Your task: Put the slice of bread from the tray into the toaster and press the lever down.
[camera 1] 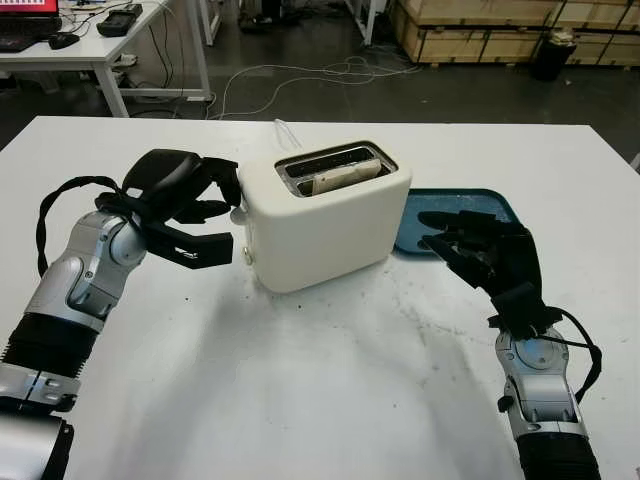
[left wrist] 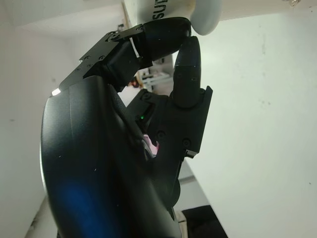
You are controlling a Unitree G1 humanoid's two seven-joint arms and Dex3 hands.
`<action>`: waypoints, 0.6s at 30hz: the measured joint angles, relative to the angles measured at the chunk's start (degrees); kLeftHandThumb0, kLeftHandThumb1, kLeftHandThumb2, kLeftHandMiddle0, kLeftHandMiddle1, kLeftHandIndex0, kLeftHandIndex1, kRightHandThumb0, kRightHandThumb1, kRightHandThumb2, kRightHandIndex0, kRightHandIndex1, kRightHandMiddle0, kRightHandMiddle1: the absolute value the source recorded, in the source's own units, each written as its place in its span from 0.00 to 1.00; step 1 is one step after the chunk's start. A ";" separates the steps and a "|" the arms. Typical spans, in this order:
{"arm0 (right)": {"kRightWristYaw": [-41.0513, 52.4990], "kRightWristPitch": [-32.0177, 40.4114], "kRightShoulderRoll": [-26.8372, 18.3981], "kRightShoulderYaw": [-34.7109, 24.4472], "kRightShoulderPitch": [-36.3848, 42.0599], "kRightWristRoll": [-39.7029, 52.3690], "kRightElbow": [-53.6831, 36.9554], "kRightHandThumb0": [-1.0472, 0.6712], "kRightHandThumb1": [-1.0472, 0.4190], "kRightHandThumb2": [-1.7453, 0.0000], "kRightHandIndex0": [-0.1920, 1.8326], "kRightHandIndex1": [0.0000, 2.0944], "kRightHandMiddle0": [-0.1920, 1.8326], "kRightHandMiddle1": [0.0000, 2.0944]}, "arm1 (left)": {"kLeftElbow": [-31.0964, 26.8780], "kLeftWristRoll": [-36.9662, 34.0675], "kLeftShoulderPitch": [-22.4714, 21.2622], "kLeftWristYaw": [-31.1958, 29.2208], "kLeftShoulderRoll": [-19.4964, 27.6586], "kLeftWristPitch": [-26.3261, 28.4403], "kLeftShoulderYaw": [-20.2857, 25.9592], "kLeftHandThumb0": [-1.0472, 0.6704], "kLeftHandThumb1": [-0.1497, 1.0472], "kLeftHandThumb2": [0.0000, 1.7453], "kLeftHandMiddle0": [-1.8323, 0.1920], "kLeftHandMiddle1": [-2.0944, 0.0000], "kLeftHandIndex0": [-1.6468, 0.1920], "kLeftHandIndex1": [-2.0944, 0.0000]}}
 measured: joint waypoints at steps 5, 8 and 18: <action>0.00 0.00 0.00 0.00 0.00 0.00 0.00 0.37 0.14 1.00 0.59 0.32 0.66 0.00 | -2.98 -0.63 3.24 1.19 -0.45 0.00 0.76 0.43 0.89 0.14 0.45 0.20 0.46 0.29; 0.00 0.00 0.00 0.00 0.00 0.00 0.01 0.38 0.14 1.00 0.59 0.32 0.66 0.00 | -5.46 -0.61 5.25 1.43 -0.68 0.08 1.15 0.43 0.89 0.15 0.46 0.20 0.46 0.29; -0.01 0.00 0.00 0.00 0.00 -0.05 0.02 0.38 0.14 1.00 0.59 0.31 0.65 0.00 | -10.71 -1.84 9.09 1.46 -2.15 0.59 3.37 0.44 0.89 0.17 0.45 0.21 0.46 0.29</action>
